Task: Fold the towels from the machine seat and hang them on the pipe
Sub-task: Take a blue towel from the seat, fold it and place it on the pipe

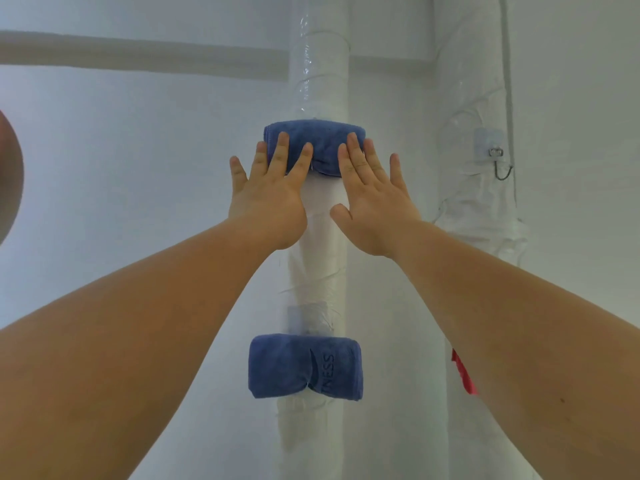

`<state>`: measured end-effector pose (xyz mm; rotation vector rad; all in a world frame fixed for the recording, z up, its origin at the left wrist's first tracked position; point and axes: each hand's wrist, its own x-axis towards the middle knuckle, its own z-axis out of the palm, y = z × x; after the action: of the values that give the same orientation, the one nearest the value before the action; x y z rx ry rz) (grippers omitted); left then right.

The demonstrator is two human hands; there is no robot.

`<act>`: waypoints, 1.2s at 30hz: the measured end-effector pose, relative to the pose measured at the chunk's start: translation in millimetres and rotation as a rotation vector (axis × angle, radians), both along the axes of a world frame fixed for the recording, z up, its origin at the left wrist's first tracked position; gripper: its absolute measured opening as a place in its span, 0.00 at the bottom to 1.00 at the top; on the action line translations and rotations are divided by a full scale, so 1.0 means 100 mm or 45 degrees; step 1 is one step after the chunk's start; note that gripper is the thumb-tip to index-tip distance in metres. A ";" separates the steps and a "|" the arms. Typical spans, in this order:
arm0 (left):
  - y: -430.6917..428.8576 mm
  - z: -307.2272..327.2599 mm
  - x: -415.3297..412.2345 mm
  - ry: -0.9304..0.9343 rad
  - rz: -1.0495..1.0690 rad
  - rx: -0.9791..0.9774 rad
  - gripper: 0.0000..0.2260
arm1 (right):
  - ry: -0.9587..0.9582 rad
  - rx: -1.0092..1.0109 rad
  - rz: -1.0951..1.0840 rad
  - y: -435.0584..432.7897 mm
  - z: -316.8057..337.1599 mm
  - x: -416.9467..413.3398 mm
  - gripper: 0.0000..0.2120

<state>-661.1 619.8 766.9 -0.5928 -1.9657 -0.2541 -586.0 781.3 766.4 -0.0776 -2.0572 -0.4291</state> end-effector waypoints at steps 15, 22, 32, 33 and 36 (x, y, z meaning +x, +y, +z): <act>-0.67 -0.91 -0.30 -0.042 -0.323 0.166 0.26 | -0.017 -0.205 -0.105 -0.43 -0.94 0.07 0.28; -1.16 -1.41 -0.71 -0.220 -0.677 -0.079 0.27 | -0.146 -0.526 -0.401 -1.17 -1.56 0.06 0.28; -1.40 -2.47 -0.68 -0.440 -1.054 -0.343 0.26 | -0.323 -0.793 -0.676 -1.83 -2.71 0.35 0.32; -1.41 -2.63 -0.62 -0.439 -1.079 -0.329 0.27 | -0.313 -0.833 -0.682 -1.89 -2.84 0.43 0.31; -1.46 -3.17 -0.41 -0.531 -1.190 -0.294 0.26 | -0.349 -0.948 -0.729 -2.04 -3.26 0.73 0.31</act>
<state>-702.1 474.1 450.4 -1.7083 -1.9801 -0.7760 -513.4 577.8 440.1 -1.1234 -2.3477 0.0176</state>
